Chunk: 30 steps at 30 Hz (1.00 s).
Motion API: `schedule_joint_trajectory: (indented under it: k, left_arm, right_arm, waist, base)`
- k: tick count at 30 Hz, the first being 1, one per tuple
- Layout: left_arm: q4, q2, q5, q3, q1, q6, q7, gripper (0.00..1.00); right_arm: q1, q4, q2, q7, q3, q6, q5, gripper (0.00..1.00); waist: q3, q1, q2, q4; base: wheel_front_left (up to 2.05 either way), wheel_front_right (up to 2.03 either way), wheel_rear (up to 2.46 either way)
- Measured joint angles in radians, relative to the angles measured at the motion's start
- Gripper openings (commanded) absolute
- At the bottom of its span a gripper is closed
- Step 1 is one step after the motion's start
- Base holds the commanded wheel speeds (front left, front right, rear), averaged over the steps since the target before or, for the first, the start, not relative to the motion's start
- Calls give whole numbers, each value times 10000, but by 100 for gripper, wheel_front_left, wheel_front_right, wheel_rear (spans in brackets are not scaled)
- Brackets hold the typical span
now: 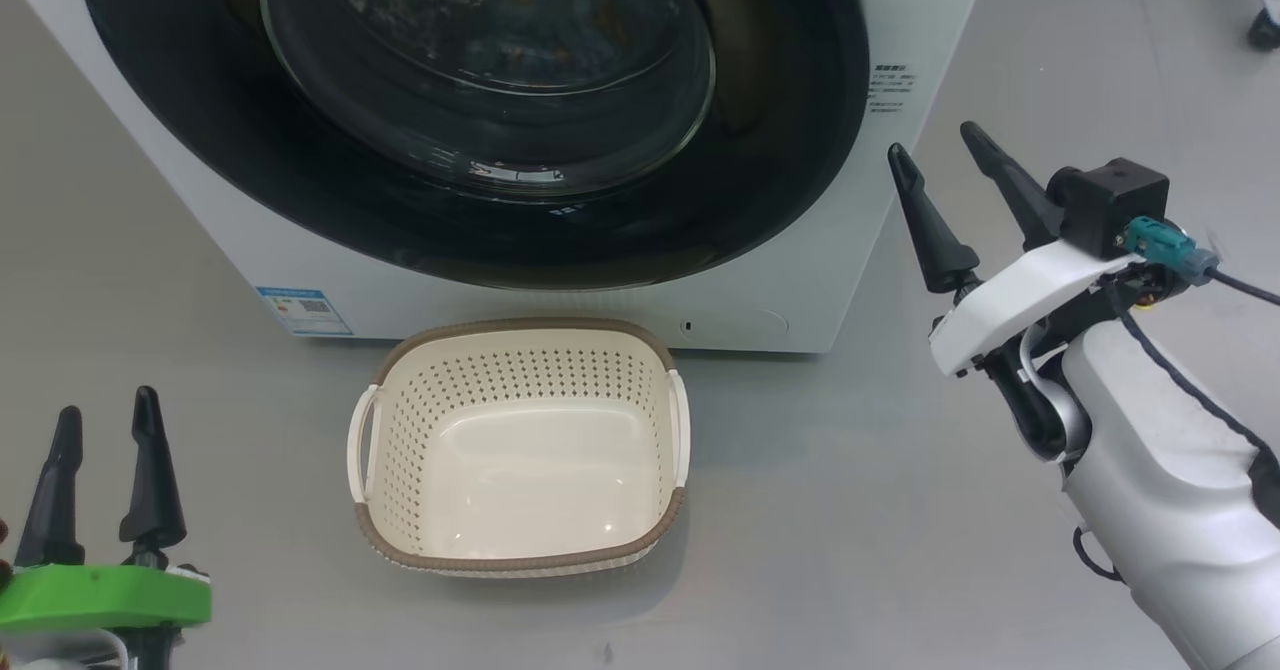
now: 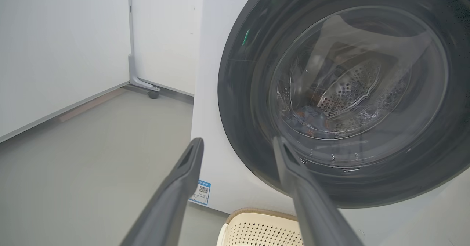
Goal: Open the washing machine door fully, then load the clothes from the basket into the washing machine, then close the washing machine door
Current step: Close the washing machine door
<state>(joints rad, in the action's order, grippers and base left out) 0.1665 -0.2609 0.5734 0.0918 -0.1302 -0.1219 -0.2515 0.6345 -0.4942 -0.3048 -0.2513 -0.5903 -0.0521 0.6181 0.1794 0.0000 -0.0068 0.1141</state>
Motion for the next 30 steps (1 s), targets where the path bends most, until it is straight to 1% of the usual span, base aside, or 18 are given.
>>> schedule_joint_trajectory:
  k: [4, 14, 21, 30]
  left_arm:
    - [2, 0, -27, -232, 186, 0, 0, 100]
    - [-23, 56, -121, -238, 581, 0, 0, 100]
    - [-215, 144, 86, -194, 709, 0, 0, 100]
    - [-263, 92, 13, -115, 856, 0, 0, 100]
  right_arm:
    - [-373, 207, 194, 0, -8, -4, -146, 100]
    - [-1420, 932, 604, 0, 336, 2, -295, 100]
    - [-2092, 1189, 619, 0, 635, 10, -512, 100]
    - [-2703, 1494, 596, 0, 1012, 12, -648, 100]
  waist:
    - [-211, 0, 0, -331]
    - [-660, 0, 0, -1095]
    - [-850, 0, 0, -1469]
    - [-1036, 0, 0, -1727]
  base:
    - [0, 0, 0]
    - [0, 0, 0]
    - [0, 0, 0]
    - [0, 0, 0]
